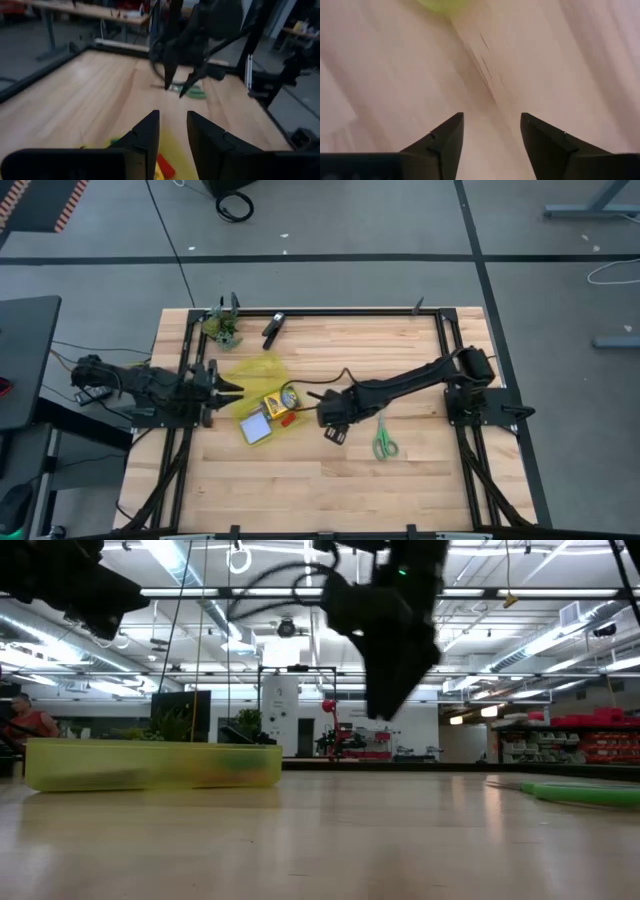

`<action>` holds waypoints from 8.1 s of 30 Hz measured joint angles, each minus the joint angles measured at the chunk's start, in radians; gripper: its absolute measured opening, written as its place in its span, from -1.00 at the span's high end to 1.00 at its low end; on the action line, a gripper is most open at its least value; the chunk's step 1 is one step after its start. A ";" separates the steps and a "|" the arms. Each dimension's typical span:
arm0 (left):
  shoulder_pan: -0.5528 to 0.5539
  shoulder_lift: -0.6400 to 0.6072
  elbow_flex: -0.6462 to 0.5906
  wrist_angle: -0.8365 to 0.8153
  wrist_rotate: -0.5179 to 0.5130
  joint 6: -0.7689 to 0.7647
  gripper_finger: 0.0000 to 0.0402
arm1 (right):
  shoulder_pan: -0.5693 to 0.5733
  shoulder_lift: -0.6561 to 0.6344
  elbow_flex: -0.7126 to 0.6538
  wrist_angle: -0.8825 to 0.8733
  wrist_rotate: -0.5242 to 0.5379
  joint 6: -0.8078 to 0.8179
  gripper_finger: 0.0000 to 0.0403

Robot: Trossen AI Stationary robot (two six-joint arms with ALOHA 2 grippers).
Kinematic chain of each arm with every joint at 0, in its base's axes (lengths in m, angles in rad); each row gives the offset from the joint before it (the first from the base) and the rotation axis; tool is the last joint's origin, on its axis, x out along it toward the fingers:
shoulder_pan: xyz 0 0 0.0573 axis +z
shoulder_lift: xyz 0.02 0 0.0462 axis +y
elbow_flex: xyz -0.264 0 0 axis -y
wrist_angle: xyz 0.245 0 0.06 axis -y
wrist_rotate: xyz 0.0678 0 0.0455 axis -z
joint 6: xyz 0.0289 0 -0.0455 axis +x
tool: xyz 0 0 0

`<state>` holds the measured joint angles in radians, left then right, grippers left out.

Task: Pack school essentials
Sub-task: Put the green scissors into the yellow supply box

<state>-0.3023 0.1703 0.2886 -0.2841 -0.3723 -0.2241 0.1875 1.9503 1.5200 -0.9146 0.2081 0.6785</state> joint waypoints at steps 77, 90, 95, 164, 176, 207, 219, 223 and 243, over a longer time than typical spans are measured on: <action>-0.004 -0.002 -0.281 0.428 0.241 0.325 0.69 | 0.064 -0.122 -0.456 0.128 -0.278 0.626 0.37; -0.004 -0.002 -0.281 0.429 0.241 0.325 0.68 | 0.064 -0.114 -0.401 0.084 -0.276 0.601 0.37; -0.004 -0.002 -0.281 0.429 0.240 0.325 0.70 | 0.064 -0.116 -0.355 0.078 -0.272 0.595 0.37; -0.002 0.076 -0.273 0.592 -0.061 0.153 0.44 | -0.109 -0.085 -0.196 1.443 -0.150 -0.599 0.37; 0.008 0.300 -0.194 0.606 -0.069 0.127 -0.06 | -0.116 0.010 -0.196 1.599 -0.192 -0.709 0.37; 0.036 0.595 -0.080 0.799 -0.038 0.263 0.04 | -0.120 0.023 -0.196 1.639 -0.191 -0.784 0.37; 0.038 0.627 -0.080 0.871 0.007 0.290 0.14 | -0.120 0.023 -0.196 1.667 -0.191 -0.787 0.37; 0.038 0.669 -0.080 0.930 0.007 0.312 0.14 | -0.120 0.023 -0.196 1.677 -0.195 -0.787 0.37; 0.037 0.681 -0.080 0.976 0.010 0.322 0.47 | -0.107 0.021 -0.196 1.679 -0.194 -0.816 0.37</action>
<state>-0.2649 0.8515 0.2085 0.6922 -0.3622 0.0977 0.0803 1.9709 1.3243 0.7643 0.0139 -0.1379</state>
